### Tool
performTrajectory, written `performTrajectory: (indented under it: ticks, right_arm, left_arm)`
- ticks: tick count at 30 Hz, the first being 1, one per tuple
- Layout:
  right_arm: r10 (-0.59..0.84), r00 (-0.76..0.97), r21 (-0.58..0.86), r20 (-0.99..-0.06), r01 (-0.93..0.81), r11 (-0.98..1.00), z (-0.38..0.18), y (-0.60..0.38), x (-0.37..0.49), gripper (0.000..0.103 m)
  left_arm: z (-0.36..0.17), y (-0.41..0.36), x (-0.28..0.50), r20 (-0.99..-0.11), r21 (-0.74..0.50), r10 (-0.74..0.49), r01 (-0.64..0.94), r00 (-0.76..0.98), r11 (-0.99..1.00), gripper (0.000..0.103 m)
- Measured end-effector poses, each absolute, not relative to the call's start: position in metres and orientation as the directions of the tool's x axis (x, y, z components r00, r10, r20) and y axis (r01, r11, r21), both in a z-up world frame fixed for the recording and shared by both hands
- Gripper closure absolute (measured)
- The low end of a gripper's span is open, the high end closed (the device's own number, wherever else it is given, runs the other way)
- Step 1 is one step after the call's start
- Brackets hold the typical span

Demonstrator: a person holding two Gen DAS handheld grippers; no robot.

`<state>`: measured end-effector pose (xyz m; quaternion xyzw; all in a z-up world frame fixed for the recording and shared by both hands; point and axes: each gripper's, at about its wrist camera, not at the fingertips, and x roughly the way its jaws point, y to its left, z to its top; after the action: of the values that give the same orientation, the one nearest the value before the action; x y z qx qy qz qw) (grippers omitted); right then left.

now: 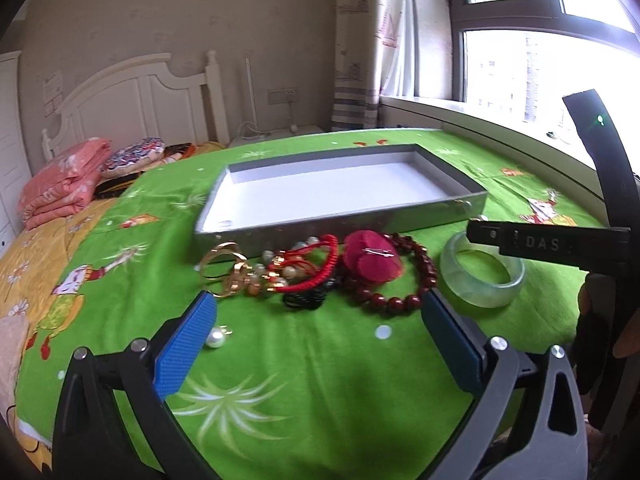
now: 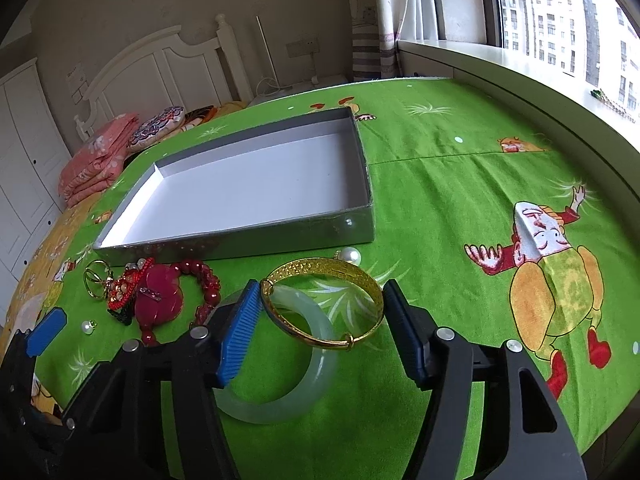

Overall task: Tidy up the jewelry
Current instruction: 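Lower the right tool onto the gold bangle and close on it, then lower the left tool onto the jade bangle and close on it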

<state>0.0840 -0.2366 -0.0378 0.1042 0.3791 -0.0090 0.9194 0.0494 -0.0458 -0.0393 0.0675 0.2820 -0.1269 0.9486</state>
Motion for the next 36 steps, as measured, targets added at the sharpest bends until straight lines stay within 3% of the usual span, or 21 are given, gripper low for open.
performTrajectory:
  ticks: [15,27,28,31,36]
  right_arm:
    - [-0.148,0.811,0.025,-0.566,0.197,0.98,0.0,-0.273,0.013,0.043]
    - [-0.148,0.805,0.065,-0.574,0.225,0.972,-0.01,-0.298,-0.008,0.043]
    - [-0.147,0.805,0.066,-0.574,0.224,0.972,-0.01,-0.297,-0.008,0.043]
    - [-0.144,0.807,0.064,-0.572,0.219,0.974,-0.01,-0.295,-0.009,0.043]
    - [-0.139,0.806,0.051,-0.576,0.204,0.978,-0.011,-0.283,-0.009,0.043]
  left_arm:
    - [-0.044,-0.143,0.061,-0.612,0.052,-0.39,0.527,0.688,0.848,0.004]
    - [-0.06,-0.179,0.083,-0.718,0.07,-0.278,0.464,0.638,0.883,0.007]
    - [-0.061,-0.181,0.084,-0.722,0.085,-0.26,0.455,0.642,0.887,0.008]
    - [-0.059,-0.185,0.079,-0.697,0.119,-0.251,0.454,0.671,0.883,0.027]
    - [-0.057,-0.18,0.071,-0.667,0.089,-0.3,0.473,0.682,0.877,0.027]
